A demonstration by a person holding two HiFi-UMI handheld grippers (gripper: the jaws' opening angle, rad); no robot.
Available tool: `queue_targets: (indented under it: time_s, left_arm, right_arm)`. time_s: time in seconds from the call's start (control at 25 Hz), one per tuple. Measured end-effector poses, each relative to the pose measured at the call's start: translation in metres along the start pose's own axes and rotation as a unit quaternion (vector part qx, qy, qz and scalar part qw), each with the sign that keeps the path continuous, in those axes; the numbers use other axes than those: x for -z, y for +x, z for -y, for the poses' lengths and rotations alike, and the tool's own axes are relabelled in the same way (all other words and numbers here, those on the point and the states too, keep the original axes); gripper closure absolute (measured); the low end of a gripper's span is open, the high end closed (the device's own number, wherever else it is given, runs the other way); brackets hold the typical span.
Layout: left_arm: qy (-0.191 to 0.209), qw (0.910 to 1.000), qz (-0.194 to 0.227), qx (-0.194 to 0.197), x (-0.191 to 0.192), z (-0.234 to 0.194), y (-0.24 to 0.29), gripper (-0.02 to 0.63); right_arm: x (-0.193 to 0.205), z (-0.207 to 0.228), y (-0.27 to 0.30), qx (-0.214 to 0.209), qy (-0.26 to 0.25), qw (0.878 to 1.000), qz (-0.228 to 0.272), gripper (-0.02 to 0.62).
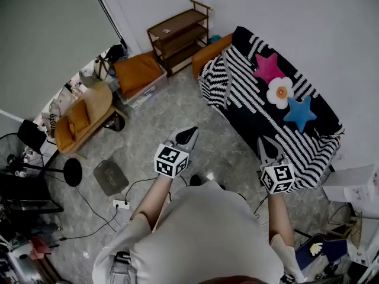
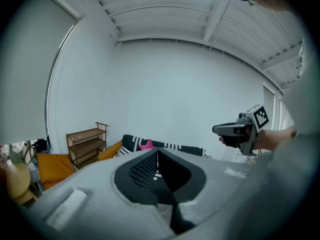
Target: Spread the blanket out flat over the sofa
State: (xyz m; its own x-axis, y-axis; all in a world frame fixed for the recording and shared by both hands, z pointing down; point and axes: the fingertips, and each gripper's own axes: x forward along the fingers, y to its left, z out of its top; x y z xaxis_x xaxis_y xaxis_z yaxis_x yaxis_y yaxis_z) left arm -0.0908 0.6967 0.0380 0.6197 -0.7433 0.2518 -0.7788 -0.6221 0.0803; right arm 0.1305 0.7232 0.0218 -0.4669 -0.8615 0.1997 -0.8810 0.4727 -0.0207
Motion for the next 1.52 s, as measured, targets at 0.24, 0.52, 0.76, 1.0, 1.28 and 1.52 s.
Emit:
queue_targets:
  time_s: [0.24,0.52,0.76,1.0,1.28,1.52]
  left_arm:
    - [-0.002,1.0,0.001,0.001,-0.003,-0.005,0.0,0.588]
    - [-0.002,1.0,-0.002,0.008,-0.003,-0.008,0.003,0.588]
    - [-0.008,0.9997,0.002,0.021,-0.003,-0.008,0.007,0.588]
    - [-0.006,0.9991,0.001,0.041,-0.001,-0.006,0.011,0.586]
    - [-0.007,0.9987,0.004,0.051,0.002,-0.011,0.013,0.584]
    - [-0.01,0.9981,0.011,0.059,0.0,-0.017,0.013,0.578]
  right_arm:
    - [-0.002,-0.003,0.003,-0.001,-0.002,1.0,-0.004,0.592]
    - [-0.006,0.0,0.005,0.013,0.008,1.0,0.005,0.592]
    - [-0.002,0.006,0.005,0.023,0.016,1.0,-0.002,0.592]
    - [-0.004,0.0,0.006,0.014,0.016,1.0,0.005,0.592]
    - [-0.005,-0.009,0.009,0.012,0.005,1.0,-0.002,0.592]
    - [0.0,-0.01,0.013,0.021,0.012,1.0,-0.009,0.592]
